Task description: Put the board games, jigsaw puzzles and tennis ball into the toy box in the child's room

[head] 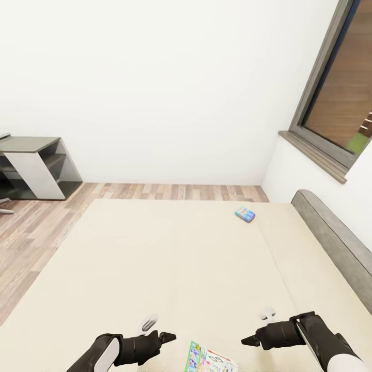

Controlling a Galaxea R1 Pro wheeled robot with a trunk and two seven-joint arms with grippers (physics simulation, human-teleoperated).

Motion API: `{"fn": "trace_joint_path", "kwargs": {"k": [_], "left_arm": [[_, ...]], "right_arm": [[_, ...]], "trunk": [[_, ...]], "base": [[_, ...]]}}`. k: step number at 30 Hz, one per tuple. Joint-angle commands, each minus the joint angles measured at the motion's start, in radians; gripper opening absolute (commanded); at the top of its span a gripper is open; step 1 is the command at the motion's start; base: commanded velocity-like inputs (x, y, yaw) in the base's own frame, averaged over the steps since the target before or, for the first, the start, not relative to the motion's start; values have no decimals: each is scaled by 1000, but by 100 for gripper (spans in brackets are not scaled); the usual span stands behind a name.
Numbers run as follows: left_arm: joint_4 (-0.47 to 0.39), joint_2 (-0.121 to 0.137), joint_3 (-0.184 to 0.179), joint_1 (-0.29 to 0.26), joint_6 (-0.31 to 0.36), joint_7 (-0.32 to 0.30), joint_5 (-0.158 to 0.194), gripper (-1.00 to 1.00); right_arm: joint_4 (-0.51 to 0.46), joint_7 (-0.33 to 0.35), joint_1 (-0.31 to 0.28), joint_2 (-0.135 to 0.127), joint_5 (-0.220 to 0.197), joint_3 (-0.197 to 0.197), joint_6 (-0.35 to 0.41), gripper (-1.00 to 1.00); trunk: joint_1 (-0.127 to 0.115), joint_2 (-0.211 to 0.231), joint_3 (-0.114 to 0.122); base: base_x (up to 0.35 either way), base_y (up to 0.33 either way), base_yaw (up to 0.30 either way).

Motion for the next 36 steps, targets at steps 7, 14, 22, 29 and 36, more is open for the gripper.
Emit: {"fn": "trace_joint_path", "kwargs": {"k": [7,14,22,29,36], "left_arm": [[0,-4,-4,-2,5,0,1,100],[2,-12,-6,-5,5,1,-1,100],[3,-16,-7,-6,4,8,-4,100],[3,-19,-7,-6,1,11,-5,100],[3,-21,-7,-7,-18,10,-4,100]], "right_arm": [[-1,12,-2,0,8,-8,27,100],[-1,10,-3,-2,6,-9,35,100],[-2,5,-4,-3,2,-10,37,100],[-3,3,-10,-4,0,-11,37,100],[-4,0,-21,-5,0,-12,38,100]], "trunk": [[0,-1,-13],[0,-1,-24],[0,-1,-37],[0,-1,-48],[0,-1,-60]], "base": [[0,0,0],[0,0,0],[0,0,0],[0,0,0],[0,0,0]]}}
